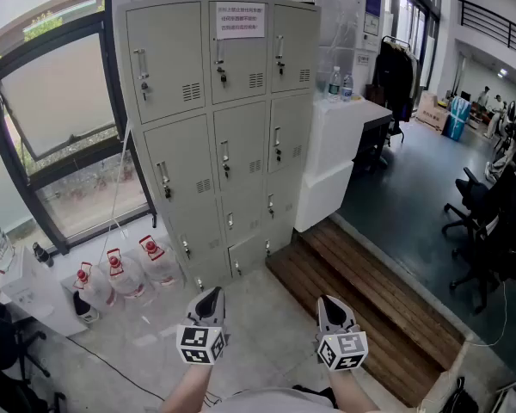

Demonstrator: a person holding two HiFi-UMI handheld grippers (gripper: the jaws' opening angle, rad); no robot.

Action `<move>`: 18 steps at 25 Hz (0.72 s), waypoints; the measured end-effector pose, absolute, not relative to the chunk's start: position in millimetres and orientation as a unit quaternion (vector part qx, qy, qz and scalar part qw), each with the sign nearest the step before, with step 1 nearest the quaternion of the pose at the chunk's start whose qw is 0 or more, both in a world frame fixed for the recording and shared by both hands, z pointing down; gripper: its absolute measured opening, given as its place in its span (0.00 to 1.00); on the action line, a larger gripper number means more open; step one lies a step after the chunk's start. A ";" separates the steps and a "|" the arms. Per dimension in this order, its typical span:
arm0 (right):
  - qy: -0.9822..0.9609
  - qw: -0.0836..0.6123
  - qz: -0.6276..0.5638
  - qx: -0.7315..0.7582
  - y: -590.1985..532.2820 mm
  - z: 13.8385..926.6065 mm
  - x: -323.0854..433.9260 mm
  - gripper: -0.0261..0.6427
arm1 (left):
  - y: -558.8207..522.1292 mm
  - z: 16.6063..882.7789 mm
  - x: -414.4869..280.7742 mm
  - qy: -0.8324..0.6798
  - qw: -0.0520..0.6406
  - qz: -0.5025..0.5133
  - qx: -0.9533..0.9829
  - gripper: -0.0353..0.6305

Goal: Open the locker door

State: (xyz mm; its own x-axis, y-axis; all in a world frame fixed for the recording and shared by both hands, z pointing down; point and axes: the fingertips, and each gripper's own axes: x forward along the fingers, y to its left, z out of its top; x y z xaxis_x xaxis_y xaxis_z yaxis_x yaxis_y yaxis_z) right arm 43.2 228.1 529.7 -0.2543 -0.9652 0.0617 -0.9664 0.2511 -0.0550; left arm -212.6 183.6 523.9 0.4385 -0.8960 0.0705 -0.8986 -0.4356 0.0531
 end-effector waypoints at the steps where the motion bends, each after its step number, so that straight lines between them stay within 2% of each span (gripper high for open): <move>1: -0.792 0.007 0.042 0.609 226.3 529.5 42.0 0.06 | 182.4 522.8 -215.5 -0.533 0.042 0.016 0.845 0.07; 18: -0.796 0.003 0.050 0.603 208.9 533.0 39.8 0.06 | 165.2 527.5 -218.4 -0.532 0.059 0.016 0.845 0.07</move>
State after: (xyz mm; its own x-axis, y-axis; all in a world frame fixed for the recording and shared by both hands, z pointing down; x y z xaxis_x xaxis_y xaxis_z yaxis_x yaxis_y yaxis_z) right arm 39.8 208.9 533.0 -0.2724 -0.9600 0.0649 -0.9606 0.2676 -0.0750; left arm -218.4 165.2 527.5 0.4334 -0.8967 0.0902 -0.9005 -0.4270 0.0821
